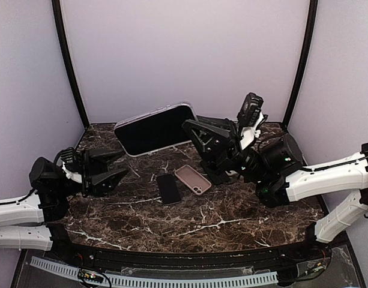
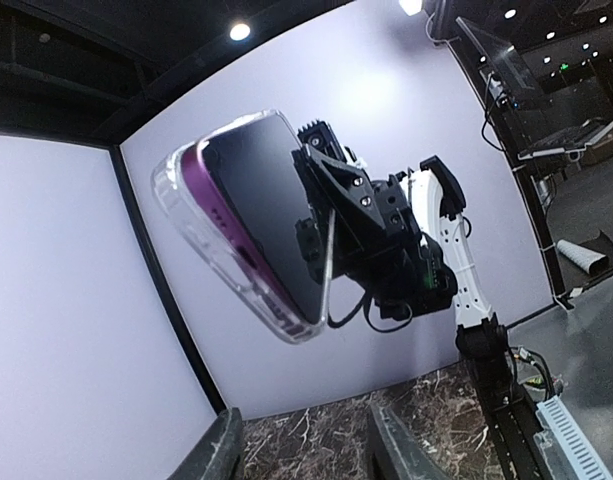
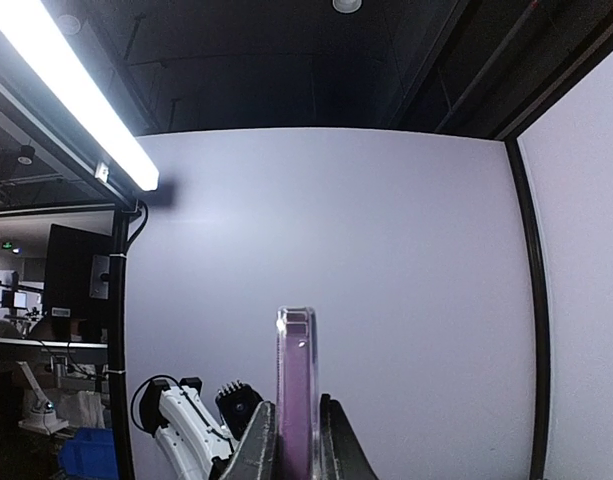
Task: Take the phone out of the phone case
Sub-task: Remove the bottom left corner of the phone case.
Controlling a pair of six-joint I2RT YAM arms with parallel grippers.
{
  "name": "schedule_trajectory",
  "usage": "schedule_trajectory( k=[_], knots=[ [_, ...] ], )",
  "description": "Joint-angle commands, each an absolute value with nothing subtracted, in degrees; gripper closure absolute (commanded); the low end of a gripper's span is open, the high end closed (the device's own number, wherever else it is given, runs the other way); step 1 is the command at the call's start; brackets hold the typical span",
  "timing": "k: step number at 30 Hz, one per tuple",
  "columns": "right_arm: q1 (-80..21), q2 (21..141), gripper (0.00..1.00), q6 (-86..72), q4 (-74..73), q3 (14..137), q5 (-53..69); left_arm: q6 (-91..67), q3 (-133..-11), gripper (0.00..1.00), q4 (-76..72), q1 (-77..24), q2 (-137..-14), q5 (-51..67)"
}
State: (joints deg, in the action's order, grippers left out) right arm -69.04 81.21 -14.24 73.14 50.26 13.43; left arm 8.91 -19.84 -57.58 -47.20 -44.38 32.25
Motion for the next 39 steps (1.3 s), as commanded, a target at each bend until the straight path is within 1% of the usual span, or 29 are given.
schedule_trajectory(
  k=[1,5,10,16,30,39],
  knots=[
    [-68.9,81.5,1.00,-17.9,81.1,53.6,12.4,3.2,-22.4,0.59,-65.9,-47.3,-45.9,33.9],
    [-68.8,82.8,1.00,-19.4,82.2,54.2,12.4,2.0,-24.4,0.61,-66.2,-47.3,-47.8,36.8],
    [-68.9,83.6,1.00,-19.2,82.6,54.7,12.8,1.4,-25.6,0.70,-66.7,-47.3,-49.1,39.3],
    [-68.9,84.7,1.00,-19.7,82.6,55.1,13.6,1.1,-27.0,0.73,-65.4,-47.3,-49.6,41.9],
    [-68.9,85.7,1.00,-20.2,82.8,54.9,15.0,1.0,-27.0,0.79,-65.7,-47.3,-50.4,41.8],
    [-68.9,86.0,1.00,-22.1,82.4,54.8,15.0,3.1,-27.1,0.91,-63.9,-47.3,-50.2,43.3]
  ],
)
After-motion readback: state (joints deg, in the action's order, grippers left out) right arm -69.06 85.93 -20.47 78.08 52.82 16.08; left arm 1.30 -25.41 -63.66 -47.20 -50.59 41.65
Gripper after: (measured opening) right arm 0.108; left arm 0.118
